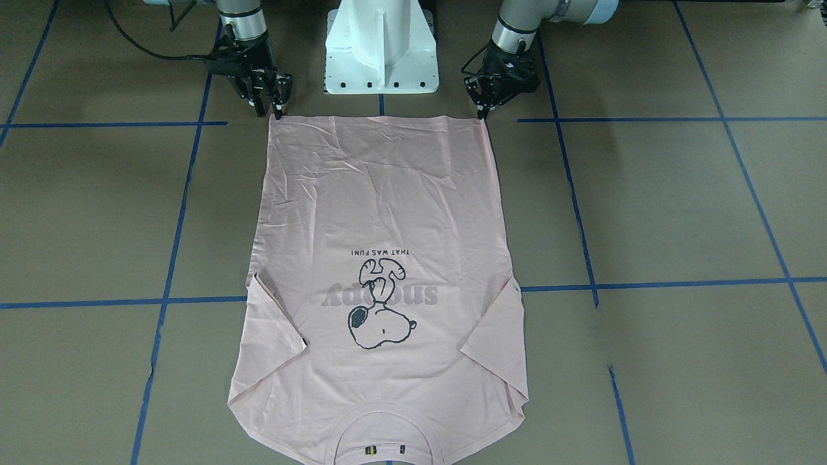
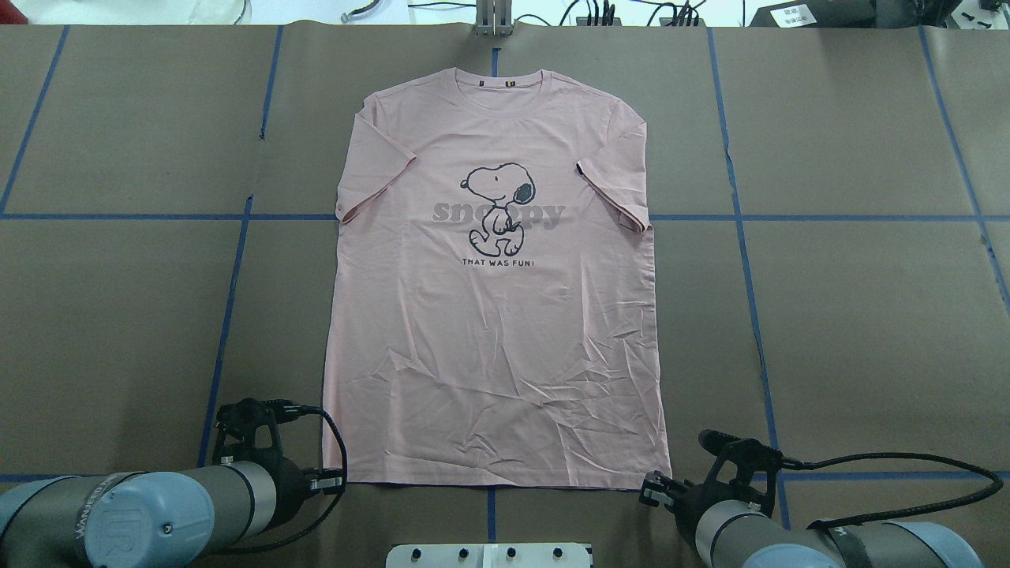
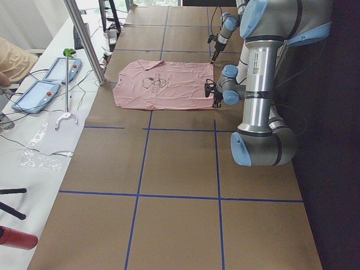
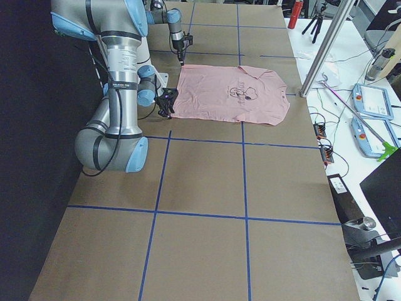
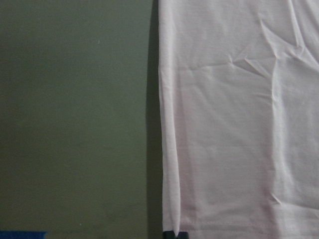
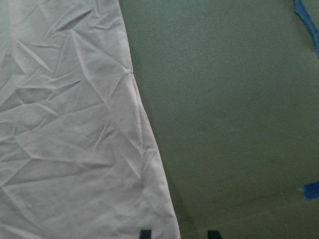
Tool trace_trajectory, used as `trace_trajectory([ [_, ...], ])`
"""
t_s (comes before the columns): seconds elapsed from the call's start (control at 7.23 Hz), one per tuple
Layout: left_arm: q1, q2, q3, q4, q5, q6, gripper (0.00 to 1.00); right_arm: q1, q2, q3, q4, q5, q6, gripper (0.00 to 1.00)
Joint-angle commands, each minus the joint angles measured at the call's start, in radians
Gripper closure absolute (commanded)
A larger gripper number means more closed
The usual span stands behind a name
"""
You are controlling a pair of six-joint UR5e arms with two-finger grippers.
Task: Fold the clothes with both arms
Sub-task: 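Grasp the hem corners with both grippers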
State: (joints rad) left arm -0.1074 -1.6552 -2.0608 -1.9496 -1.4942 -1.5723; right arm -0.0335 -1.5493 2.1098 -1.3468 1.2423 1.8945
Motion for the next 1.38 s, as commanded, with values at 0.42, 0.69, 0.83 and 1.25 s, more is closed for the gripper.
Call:
trace_trajectory([
  [0.42, 0.000, 0.000, 0.001, -0.002, 0.000, -0.002, 1.00, 0.001, 0.011, -0.011, -0.006, -0.035, 0.000, 1.00],
  [0.69, 0.002, 0.000, 0.001, -0.002, 0.000, -0.002, 1.00, 0.003, 0.011, -0.001, -0.032, -0.041, -0.002, 1.00],
  [0.83, 0.002, 0.000, 0.001, -0.002, 0.000, 0.000, 1.00, 0.004, 0.009, 0.002, -0.032, -0.040, -0.005, 1.00],
  [1.25, -0.011, 0.011, -0.138, 0.068, -0.053, 0.014, 1.00, 0.020, -0.044, 0.154, -0.081, -0.018, -0.051, 1.00],
])
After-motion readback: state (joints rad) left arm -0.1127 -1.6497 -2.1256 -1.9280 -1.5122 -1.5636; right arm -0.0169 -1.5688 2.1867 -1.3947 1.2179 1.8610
